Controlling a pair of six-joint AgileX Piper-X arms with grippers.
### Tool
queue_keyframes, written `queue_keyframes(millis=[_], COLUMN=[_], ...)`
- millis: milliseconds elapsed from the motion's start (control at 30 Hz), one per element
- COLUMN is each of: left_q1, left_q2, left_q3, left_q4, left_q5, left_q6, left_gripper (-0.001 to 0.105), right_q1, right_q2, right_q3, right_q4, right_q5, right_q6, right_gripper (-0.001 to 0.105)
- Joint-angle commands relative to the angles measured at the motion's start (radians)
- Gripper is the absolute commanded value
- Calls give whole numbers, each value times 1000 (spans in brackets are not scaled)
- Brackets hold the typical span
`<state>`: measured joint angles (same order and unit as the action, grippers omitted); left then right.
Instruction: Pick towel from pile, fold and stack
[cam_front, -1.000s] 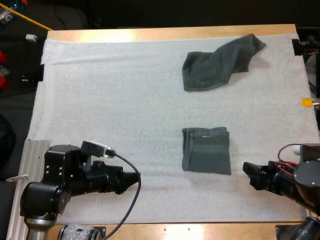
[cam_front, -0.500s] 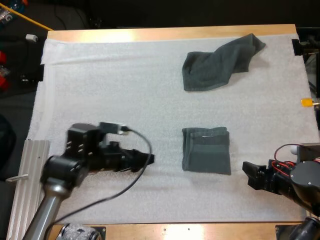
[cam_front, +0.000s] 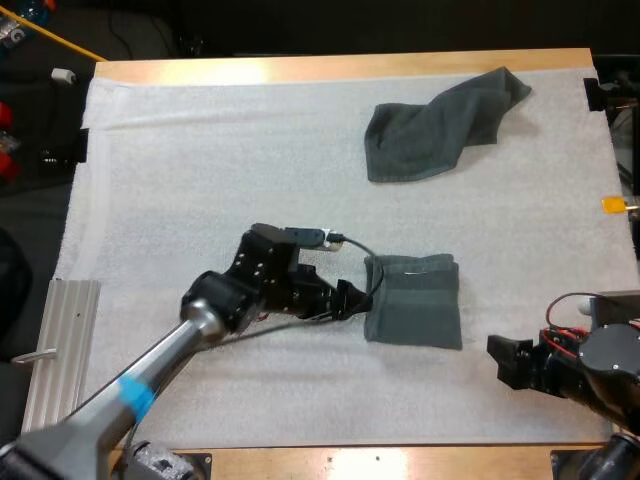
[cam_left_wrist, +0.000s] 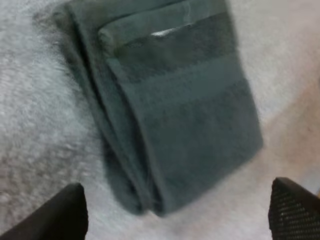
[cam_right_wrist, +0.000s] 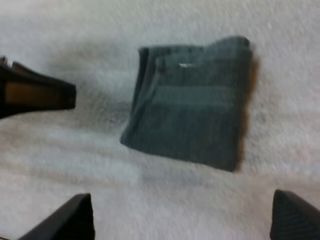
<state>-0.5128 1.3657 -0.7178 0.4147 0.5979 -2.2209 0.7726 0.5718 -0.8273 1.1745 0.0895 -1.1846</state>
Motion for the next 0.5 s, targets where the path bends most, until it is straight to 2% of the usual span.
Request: queue_keyframes(millis=[0,233,467], left_q1=[-5,-5,-5], left_q2=[26,216,351], left_q3=[-14,-116,-179], left_q4=[-26,-24,-14], left_q5=[-18,12,97], left_q6=[-16,-16,-30], left_gripper=[72,72,71], right_q1=[-2,-2,-2], right_q2=[0,0,0], right_q3=[-5,-5,-5], right_q4=[27,50,50], right_q5=[-5,-5,-3], right_q6=[-17,-26,-28], right_gripper=[70,70,70])
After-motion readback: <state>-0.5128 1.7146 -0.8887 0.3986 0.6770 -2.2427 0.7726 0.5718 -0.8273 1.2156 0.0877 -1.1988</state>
